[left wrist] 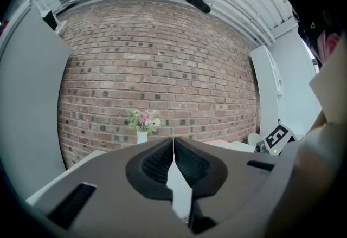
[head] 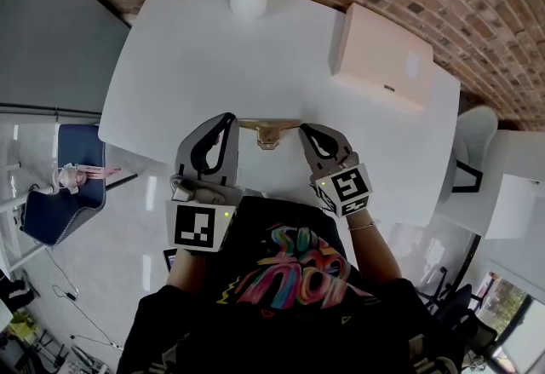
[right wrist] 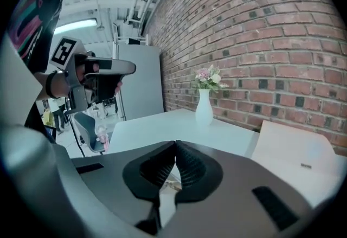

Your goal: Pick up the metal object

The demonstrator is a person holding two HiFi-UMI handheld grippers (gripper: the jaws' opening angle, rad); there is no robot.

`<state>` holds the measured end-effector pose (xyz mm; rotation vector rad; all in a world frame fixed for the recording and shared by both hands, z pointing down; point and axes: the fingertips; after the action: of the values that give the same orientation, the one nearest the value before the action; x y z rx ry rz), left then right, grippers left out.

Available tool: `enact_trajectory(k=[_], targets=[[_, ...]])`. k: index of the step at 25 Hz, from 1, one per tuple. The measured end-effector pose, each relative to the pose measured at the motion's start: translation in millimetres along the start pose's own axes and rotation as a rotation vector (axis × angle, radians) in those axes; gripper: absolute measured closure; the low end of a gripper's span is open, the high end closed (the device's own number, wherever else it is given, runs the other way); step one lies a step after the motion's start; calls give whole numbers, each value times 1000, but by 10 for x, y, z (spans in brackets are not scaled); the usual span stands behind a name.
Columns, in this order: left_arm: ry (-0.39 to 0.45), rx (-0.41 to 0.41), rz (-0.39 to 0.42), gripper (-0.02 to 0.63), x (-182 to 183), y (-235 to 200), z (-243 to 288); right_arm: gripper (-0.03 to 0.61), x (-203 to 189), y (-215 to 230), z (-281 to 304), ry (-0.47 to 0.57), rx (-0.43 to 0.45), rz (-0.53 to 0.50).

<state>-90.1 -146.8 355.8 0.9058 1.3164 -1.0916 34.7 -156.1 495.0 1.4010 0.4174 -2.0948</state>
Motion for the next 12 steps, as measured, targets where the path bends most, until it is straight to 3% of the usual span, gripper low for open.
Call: enact_trajectory(k=[8, 12], targets=[[-22, 7, -15, 584, -123, 17, 23, 558, -327, -80, 199, -62, 63, -12], [-26, 27, -21, 584, -159, -19, -23, 503, -501, -143, 259, -110, 113, -20]])
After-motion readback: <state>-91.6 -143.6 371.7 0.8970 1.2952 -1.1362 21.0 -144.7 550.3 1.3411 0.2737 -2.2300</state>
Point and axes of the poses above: the fingertips, and each gripper's own axes: z forward along the fingers, y to its right, x out of its top, and after that the axes turned 2 degrees about y, right-handed
